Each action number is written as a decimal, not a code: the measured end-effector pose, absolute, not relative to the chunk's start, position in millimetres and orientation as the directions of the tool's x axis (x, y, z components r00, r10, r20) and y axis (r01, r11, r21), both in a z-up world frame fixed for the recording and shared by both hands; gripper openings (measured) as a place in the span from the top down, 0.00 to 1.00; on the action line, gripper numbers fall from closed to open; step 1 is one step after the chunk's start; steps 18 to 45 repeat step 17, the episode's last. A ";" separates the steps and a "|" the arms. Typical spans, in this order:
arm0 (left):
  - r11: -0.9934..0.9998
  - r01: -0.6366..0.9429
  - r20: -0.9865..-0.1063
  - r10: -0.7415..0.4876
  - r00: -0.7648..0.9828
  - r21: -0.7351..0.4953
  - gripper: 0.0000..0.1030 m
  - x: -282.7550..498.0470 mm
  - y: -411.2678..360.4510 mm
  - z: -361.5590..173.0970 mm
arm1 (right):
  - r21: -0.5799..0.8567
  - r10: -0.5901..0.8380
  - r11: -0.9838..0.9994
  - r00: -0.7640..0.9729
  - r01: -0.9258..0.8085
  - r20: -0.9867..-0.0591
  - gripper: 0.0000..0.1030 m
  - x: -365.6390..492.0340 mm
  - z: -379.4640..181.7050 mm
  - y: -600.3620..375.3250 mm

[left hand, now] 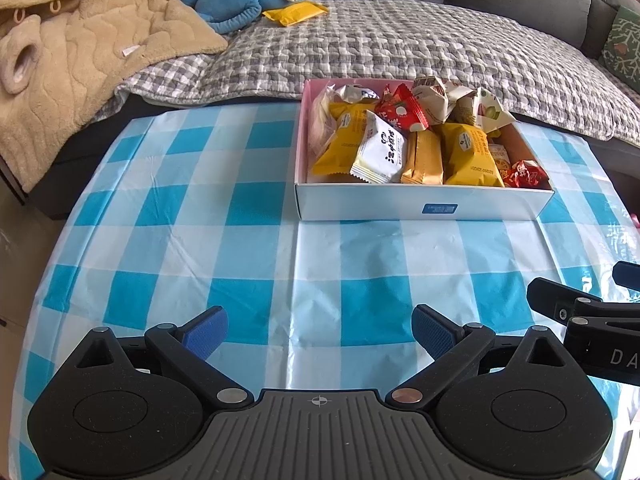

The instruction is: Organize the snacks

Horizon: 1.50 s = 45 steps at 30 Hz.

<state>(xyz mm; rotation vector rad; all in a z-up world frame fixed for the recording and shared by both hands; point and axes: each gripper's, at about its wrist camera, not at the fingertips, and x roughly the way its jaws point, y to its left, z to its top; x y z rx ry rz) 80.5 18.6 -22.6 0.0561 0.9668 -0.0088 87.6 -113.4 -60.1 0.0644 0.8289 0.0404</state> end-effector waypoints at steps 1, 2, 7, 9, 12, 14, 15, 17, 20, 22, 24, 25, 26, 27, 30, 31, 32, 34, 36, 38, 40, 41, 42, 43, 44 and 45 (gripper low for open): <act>0.998 0.033 -0.823 0.018 0.567 0.044 0.03 80.5 18.4 -22.7 | 0.073 0.061 0.997 0.675 -0.011 -0.735 0.00 87.7 -59.9 -113.3; 0.998 0.033 -0.824 0.018 0.566 0.044 0.03 80.6 18.4 -22.7 | 0.073 0.061 0.997 0.675 -0.011 -0.735 0.00 87.7 -59.9 -113.3; 0.999 0.030 -0.827 0.021 0.562 0.045 0.03 81.0 18.3 -23.7 | 0.073 0.061 0.997 0.675 -0.011 -0.735 0.00 87.7 -60.1 -113.3; 0.998 0.035 -0.827 0.018 0.561 0.046 0.03 81.2 17.9 -24.0 | 0.074 0.061 0.997 0.675 -0.010 -0.735 0.00 87.5 -60.4 -113.6; 0.998 0.039 -0.828 0.019 0.561 0.049 0.03 81.1 16.7 -24.4 | 0.074 0.060 0.997 0.675 -0.008 -0.735 0.00 87.9 -60.4 -114.7; 0.998 0.040 -0.827 0.019 0.562 0.051 0.03 81.0 16.1 -24.3 | 0.073 0.059 0.997 0.675 -0.007 -0.736 0.00 88.0 -60.4 -114.9; 0.998 0.041 -0.826 0.020 0.563 0.053 0.03 81.2 15.8 -24.4 | 0.073 0.059 0.997 0.675 -0.007 -0.736 0.00 88.0 -60.5 -115.1; 0.997 0.050 -0.823 0.015 0.567 0.053 0.03 82.0 15.7 -25.3 | 0.072 0.058 0.997 0.674 -0.007 -0.736 0.00 88.4 -60.7 -115.6; 0.997 0.050 -0.823 0.015 0.567 0.053 0.03 82.0 15.7 -25.3 | 0.072 0.058 0.997 0.674 -0.007 -0.736 0.00 88.4 -60.7 -115.6; 0.997 0.050 -0.823 0.015 0.567 0.053 0.03 82.0 15.7 -25.3 | 0.072 0.058 0.997 0.674 -0.007 -0.736 0.00 88.4 -60.7 -115.6; 0.997 0.050 -0.823 0.015 0.567 0.053 0.03 82.0 15.7 -25.3 | 0.072 0.058 0.997 0.674 -0.007 -0.736 0.00 88.4 -60.7 -115.6; 0.997 0.050 -0.823 0.015 0.567 0.053 0.03 82.0 15.7 -25.3 | 0.072 0.058 0.997 0.674 -0.007 -0.736 0.00 88.4 -60.7 -115.6; 0.997 0.050 -0.823 0.015 0.567 0.053 0.03 82.0 15.7 -25.3 | 0.072 0.058 0.997 0.674 -0.007 -0.736 0.00 88.4 -60.7 -115.6; 0.997 0.050 -0.823 0.015 0.567 0.053 0.03 82.0 15.7 -25.3 | 0.072 0.058 0.997 0.674 -0.007 -0.736 0.00 88.4 -60.7 -115.6; 0.997 0.050 -0.823 0.015 0.567 0.053 0.03 82.0 15.7 -25.3 | 0.072 0.058 0.997 0.674 -0.007 -0.736 0.00 88.4 -60.7 -115.6; 0.997 0.050 -0.823 0.015 0.567 0.053 0.03 82.0 15.7 -25.3 | 0.072 0.058 0.997 0.674 -0.007 -0.736 0.00 88.4 -60.7 -115.6; 0.997 0.050 -0.823 0.015 0.567 0.053 0.03 82.0 15.7 -25.3 | 0.072 0.058 0.997 0.674 -0.007 -0.736 0.00 88.4 -60.7 -115.6; 0.997 0.050 -0.823 0.015 0.567 0.053 0.03 82.0 15.7 -25.3 | 0.072 0.058 0.997 0.674 -0.007 -0.736 0.00 88.4 -60.7 -115.6; 0.997 0.050 -0.823 0.015 0.567 0.053 0.03 82.0 15.7 -25.3 | 0.072 0.058 0.997 0.674 -0.007 -0.736 0.00 88.4 -60.7 -115.6; 0.997 0.050 -0.823 0.015 0.567 0.053 0.03 82.0 15.7 -25.3 | 0.072 0.058 0.997 0.674 -0.007 -0.736 0.00 88.4 -60.7 -115.6; 0.997 0.050 -0.823 0.015 0.567 0.053 0.03 82.0 15.7 -25.3 | 0.072 0.058 0.997 0.674 -0.007 -0.736 0.00 88.4 -60.7 -115.6; 0.997 0.050 -0.823 0.015 0.567 0.053 0.03 82.0 15.7 -25.3 | 0.072 0.058 0.997 0.674 -0.007 -0.736 0.00 88.4 -60.7 -115.6; 0.997 0.050 -0.823 0.015 0.567 0.053 0.03 82.0 15.7 -25.3 | 0.072 0.058 0.997 0.674 -0.007 -0.736 0.00 88.4 -60.7 -115.6; 0.997 0.050 -0.823 0.015 0.567 0.053 0.03 82.0 15.7 -25.3 | 0.072 0.058 0.997 0.674 -0.007 -0.736 0.00 88.4 -60.7 -115.6; 0.997 0.050 -0.823 0.015 0.567 0.053 0.03 82.0 15.7 -25.3 | 0.072 0.058 0.997 0.674 -0.007 -0.736 0.00 88.4 -60.7 -115.6; 0.997 0.050 -0.823 0.015 0.567 0.053 0.03 82.0 15.7 -25.3 | 0.072 0.058 0.997 0.674 -0.007 -0.736 0.00 88.4 -60.7 -115.6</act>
